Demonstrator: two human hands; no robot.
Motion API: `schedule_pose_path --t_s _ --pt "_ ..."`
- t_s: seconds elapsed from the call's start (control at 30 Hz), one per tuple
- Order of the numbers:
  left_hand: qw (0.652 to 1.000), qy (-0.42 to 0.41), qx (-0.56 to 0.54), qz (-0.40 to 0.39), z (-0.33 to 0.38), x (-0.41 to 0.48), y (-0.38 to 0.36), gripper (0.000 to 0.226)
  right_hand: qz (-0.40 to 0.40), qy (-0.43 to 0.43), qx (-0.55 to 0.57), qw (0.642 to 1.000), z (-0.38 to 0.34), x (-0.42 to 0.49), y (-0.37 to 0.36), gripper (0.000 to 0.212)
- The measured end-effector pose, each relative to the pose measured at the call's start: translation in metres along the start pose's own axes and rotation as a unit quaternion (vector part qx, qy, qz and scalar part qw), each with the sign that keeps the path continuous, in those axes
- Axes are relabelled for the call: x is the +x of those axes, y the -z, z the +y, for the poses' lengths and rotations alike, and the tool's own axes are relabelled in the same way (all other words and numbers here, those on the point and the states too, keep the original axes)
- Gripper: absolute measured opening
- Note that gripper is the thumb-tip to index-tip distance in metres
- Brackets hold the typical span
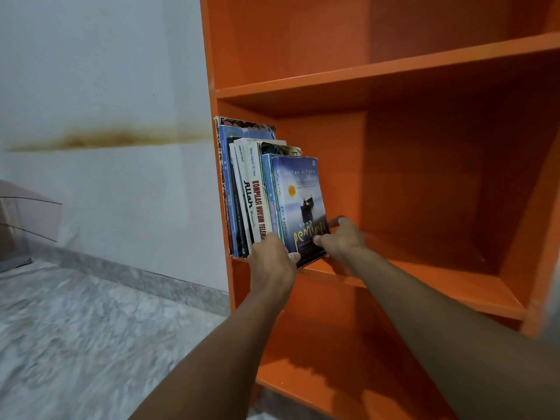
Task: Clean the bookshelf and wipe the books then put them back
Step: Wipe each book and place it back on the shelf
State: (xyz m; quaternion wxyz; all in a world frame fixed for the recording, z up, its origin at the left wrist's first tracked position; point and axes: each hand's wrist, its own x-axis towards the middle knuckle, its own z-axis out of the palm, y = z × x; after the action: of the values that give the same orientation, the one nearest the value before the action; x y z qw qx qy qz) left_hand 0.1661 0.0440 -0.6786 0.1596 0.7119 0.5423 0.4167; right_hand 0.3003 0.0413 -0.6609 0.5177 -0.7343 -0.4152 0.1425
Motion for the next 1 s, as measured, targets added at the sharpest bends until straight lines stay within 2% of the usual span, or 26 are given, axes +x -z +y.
schedule_pose_path --t_s 0.27,0.4,0.63,0.7,0.87,1.0 --pt "0.991 -0.080 0.077 -0.075 -0.022 -0.006 0.009 0.012 0.029 -0.001 -0.093 0.995 -0.004 -0.025 -0.002 0.028" --pt "0.982 -0.123 0.097 -0.105 -0.043 -0.013 0.024 0.016 0.054 0.015 -0.150 0.987 -0.014 -0.051 -0.007 0.027" --pt "0.975 -0.143 0.086 -0.148 -0.094 -0.028 0.052 0.011 0.123 0.038 -0.210 0.969 -0.011 -0.112 -0.036 0.011" --pt "0.968 -0.149 0.076 -0.185 -0.111 -0.039 0.054 0.020 0.129 0.011 -0.236 0.963 0.000 -0.135 -0.045 0.023" --pt "0.942 -0.151 0.059 -0.293 -0.162 -0.103 0.035 0.026 0.080 -0.088 -0.331 0.936 0.047 -0.214 -0.065 0.032" --pt "0.901 -0.176 0.108 -0.383 -0.194 -0.166 0.007 0.031 -0.045 -0.147 -0.419 0.895 0.071 -0.279 -0.074 0.027"
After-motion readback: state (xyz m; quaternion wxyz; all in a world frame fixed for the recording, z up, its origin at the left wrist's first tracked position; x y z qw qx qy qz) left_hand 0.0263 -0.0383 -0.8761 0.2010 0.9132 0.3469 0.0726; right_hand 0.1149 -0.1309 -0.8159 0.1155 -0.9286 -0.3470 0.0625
